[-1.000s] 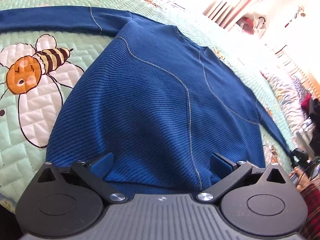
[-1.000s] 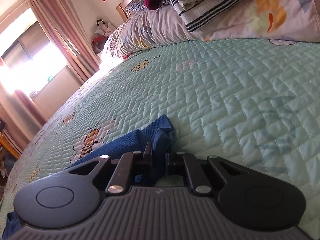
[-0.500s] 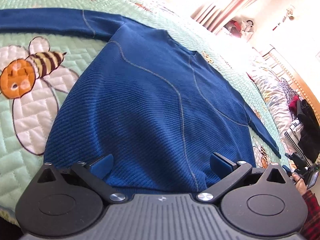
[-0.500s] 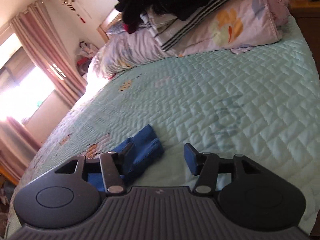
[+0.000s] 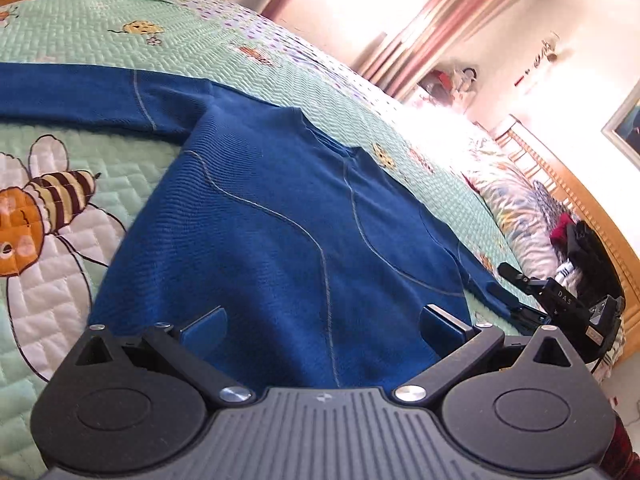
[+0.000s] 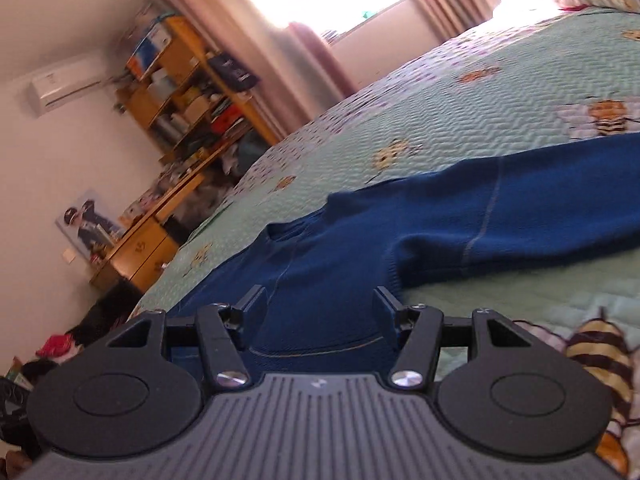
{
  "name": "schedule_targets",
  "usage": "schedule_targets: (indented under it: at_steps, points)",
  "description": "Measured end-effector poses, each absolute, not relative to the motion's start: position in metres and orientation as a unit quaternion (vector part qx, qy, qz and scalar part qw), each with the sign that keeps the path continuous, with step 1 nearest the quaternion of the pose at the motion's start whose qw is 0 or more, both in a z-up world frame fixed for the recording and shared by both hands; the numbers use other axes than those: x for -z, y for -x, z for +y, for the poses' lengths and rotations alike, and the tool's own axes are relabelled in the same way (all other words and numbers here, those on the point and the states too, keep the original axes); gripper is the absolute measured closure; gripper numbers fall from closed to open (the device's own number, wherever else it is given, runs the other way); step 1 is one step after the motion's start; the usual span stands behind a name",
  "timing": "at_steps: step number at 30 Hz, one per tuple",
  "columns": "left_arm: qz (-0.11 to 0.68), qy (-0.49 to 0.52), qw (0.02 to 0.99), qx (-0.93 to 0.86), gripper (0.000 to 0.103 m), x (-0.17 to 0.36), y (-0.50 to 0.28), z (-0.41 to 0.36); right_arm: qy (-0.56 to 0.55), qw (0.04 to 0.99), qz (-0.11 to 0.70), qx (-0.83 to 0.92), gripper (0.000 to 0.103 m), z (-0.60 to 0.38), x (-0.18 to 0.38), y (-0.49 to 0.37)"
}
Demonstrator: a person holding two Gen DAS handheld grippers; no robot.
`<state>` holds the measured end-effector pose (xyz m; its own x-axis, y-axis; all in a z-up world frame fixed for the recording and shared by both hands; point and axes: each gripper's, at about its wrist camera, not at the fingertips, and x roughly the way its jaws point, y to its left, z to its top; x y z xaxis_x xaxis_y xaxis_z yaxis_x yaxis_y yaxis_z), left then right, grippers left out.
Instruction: Fold clothes
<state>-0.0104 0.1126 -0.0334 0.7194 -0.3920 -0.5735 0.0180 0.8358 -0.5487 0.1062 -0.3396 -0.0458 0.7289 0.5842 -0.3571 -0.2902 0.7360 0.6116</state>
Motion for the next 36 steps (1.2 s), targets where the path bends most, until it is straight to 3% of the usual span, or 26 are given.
schedule_targets:
  at_steps: [6,9,12,15,25,36]
  points:
    - [0.363,0.261,0.889,0.101,0.001,0.037,0.009,0.119,-0.251,0.861,0.326,-0.299,0.031,-0.301,0.053,-0.117]
    - [0.370,0.262,0.887,0.090,0.001,0.040,0.011,0.121,-0.235,0.859,0.369,-0.266,0.031,-0.301,0.073,-0.118]
    - [0.375,0.251,0.889,0.086,0.001,0.036,0.018,0.121,-0.267,0.858,0.348,-0.269,0.031,-0.310,0.072,-0.099]
    - [0.377,0.233,0.892,0.088,0.001,0.032,0.028,0.118,-0.226,0.861,0.329,-0.315,0.031,-0.299,0.056,-0.071]
    - [0.401,0.200,0.885,0.126,0.001,0.032,0.055,0.094,-0.172,0.796,0.370,-0.446,0.031,-0.254,0.051,0.002]
    - [0.400,0.149,0.888,0.172,0.001,0.022,0.031,0.081,-0.185,0.753,0.396,-0.493,0.031,-0.241,0.043,-0.034]
